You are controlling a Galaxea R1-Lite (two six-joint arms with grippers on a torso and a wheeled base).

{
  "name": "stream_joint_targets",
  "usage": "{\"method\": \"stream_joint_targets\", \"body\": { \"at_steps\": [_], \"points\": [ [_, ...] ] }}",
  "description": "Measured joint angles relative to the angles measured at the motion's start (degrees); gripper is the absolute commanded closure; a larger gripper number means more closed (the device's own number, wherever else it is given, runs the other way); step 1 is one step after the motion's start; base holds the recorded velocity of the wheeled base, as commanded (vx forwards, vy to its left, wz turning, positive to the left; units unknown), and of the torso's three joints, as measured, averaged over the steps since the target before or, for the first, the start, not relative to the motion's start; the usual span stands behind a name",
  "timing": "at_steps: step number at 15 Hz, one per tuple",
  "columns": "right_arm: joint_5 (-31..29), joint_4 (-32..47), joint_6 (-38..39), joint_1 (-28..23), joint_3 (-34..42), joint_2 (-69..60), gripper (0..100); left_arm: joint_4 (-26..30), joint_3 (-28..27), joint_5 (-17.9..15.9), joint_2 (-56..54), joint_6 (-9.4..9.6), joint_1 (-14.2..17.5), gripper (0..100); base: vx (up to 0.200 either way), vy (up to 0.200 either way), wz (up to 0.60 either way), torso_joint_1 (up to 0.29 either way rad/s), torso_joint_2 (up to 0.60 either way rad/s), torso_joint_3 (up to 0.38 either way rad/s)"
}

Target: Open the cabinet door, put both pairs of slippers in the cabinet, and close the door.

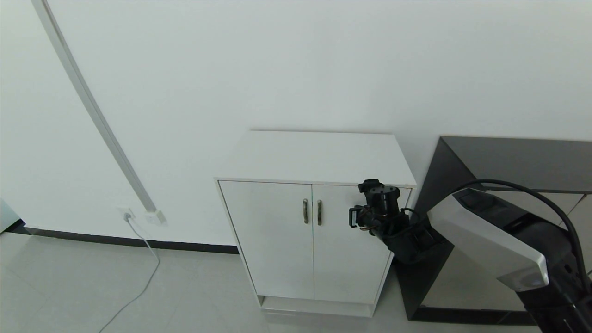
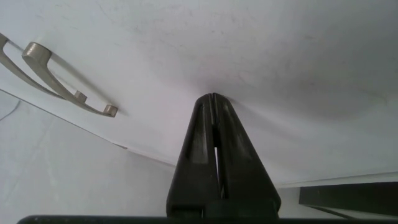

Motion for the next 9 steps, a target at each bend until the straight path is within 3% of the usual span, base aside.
{"method": "stream_joint_targets", "body": {
  "at_steps": [9],
  "points": [
    [0.0,0.3,0.0,-0.6,-0.8,0.9,100,0.0,0.0,0.0,0.0,-0.02,0.0,100,0.0,0.0,0.0,0.0,0.0,0.0]
  ]
}}
